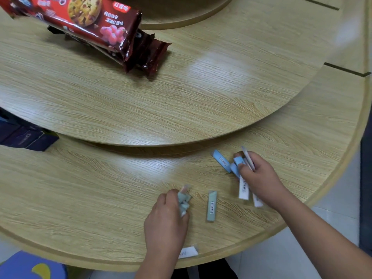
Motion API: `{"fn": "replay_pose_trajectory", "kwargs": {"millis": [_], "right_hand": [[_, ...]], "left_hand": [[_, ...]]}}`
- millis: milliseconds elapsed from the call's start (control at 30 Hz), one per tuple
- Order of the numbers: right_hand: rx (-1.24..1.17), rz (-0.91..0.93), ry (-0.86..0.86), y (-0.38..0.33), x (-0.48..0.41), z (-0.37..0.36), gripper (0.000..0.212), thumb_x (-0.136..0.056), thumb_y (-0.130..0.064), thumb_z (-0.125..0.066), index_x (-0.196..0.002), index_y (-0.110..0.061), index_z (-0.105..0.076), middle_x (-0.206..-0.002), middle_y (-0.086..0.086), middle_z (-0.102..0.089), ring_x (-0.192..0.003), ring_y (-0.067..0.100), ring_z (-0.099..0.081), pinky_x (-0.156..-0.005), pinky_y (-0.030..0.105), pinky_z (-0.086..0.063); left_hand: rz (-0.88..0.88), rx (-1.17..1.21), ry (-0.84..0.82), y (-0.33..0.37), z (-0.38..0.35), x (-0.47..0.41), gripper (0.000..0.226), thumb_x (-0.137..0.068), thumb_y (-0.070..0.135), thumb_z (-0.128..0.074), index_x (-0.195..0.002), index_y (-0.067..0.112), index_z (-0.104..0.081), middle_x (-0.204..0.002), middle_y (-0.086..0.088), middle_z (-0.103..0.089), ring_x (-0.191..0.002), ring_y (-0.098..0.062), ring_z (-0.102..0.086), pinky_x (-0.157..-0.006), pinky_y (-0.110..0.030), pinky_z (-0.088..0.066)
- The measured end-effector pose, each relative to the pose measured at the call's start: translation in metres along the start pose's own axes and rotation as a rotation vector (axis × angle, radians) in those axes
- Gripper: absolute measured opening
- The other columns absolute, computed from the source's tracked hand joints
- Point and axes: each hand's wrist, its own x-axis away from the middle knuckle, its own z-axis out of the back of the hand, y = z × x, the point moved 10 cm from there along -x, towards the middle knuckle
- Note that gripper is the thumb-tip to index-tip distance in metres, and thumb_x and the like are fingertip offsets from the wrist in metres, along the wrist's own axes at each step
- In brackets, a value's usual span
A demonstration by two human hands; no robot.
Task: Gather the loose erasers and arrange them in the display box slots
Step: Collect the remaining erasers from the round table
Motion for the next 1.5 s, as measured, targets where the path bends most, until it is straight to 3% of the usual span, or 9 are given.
{"fn": "replay_pose_trajectory", "kwargs": {"millis": [100,167,433,700,900,1167,1233,1333,1500], "right_hand": [[0.312,0.18,0.051,-0.015,-0.011,0.004,0.022,-0.089,-0.026,-0.061,-0.11,-0.032,-0.058,-0.108,-0.007,-0.055,-0.088,0.001,-0.054,-0.069,0.019,-0.04],[0.451,0.241,0.034,-0.024,-0.015,-0.006,0.033,-0.086,-0.033,-0.064,-0.118,-0.029,-0.056,-0.121,-0.01,-0.046,-0.091,0.004,-0.053,-0.071,0.023,-0.043],[0.85,0.241,-0.013,-0.029,-0.005,-0.053,0.047,-0.086,-0.038,-0.058,-0.129,-0.024,-0.047,-0.126,0.0,-0.041,-0.067,0.016,-0.047,-0.052,0.027,-0.037],[0.901,0.129,0.037,-0.037,-0.005,-0.055,0.05,-0.083,-0.033,-0.06,-0.127,-0.021,-0.042,-0.109,0.003,-0.05,-0.078,0.026,-0.062,-0.056,0.03,-0.041],[0.959,0.156,0.048,-0.028,0.002,-0.051,0.04,-0.082,-0.034,-0.058,-0.119,-0.021,-0.051,-0.108,0.001,-0.045,-0.062,0.02,-0.047,-0.047,0.025,-0.031],[0.91,0.223,0.019,-0.02,0.013,-0.045,0.031,-0.081,-0.036,-0.06,-0.108,-0.025,-0.049,-0.087,-0.006,-0.05,-0.065,0.019,-0.051,-0.052,0.029,-0.036],[0.854,0.286,-0.015,-0.021,0.023,-0.044,0.031,-0.08,-0.039,-0.063,-0.106,-0.029,-0.05,-0.091,-0.009,-0.054,-0.068,0.016,-0.055,-0.053,0.028,-0.039],[0.849,0.585,-0.099,-0.037,0.052,-0.057,0.029,-0.072,-0.04,-0.061,-0.1,-0.033,-0.053,-0.092,-0.014,-0.057,-0.061,0.013,-0.058,-0.046,0.023,-0.036],[1.135,0.922,-0.422,-0.018,0.078,-0.093,0.041,-0.072,-0.038,-0.05,-0.112,-0.033,-0.059,-0.095,-0.01,-0.059,-0.059,0.009,-0.058,-0.036,0.024,-0.038]], "left_hand": [[0.011,0.002,-0.011,-0.001,-0.001,0.0,0.037,-0.086,0.038,-0.06,-0.121,0.032,-0.048,-0.114,0.01,-0.056,-0.099,-0.015,-0.06,-0.068,-0.028,-0.04],[0.012,-0.001,-0.018,0.001,-0.002,0.0,0.036,-0.087,0.038,-0.059,-0.121,0.033,-0.047,-0.114,0.011,-0.055,-0.099,-0.014,-0.06,-0.068,-0.026,-0.039],[0.021,0.032,0.007,-0.002,0.001,0.002,0.036,-0.085,0.037,-0.061,-0.118,0.033,-0.048,-0.11,0.01,-0.055,-0.097,-0.014,-0.06,-0.069,-0.028,-0.043],[0.007,0.044,0.018,-0.002,0.003,0.006,0.035,-0.085,0.035,-0.063,-0.116,0.03,-0.05,-0.107,0.009,-0.055,-0.094,-0.015,-0.06,-0.065,-0.027,-0.039],[-0.001,0.07,0.049,-0.008,0.006,0.008,0.033,-0.084,0.033,-0.064,-0.113,0.03,-0.05,-0.103,0.01,-0.055,-0.087,-0.014,-0.059,-0.062,-0.027,-0.04],[-0.025,0.129,0.062,-0.015,0.009,0.005,0.026,-0.081,0.027,-0.065,-0.102,0.03,-0.05,-0.097,0.011,-0.057,-0.08,-0.013,-0.059,-0.061,-0.032,-0.047],[-0.044,0.123,0.038,-0.014,0.007,0.002,0.025,-0.081,0.028,-0.065,-0.102,0.031,-0.051,-0.099,0.012,-0.058,-0.081,-0.013,-0.061,-0.063,-0.033,-0.051],[-0.081,0.072,0.01,-0.01,0.004,-0.001,0.023,-0.083,0.031,-0.063,-0.103,0.032,-0.053,-0.1,0.013,-0.06,-0.082,-0.012,-0.062,-0.063,-0.033,-0.052],[-0.13,0.004,-0.001,-0.011,0.002,0.0,0.023,-0.084,0.031,-0.062,-0.105,0.03,-0.053,-0.099,0.011,-0.061,-0.082,-0.014,-0.063,-0.061,-0.031,-0.049]]}}
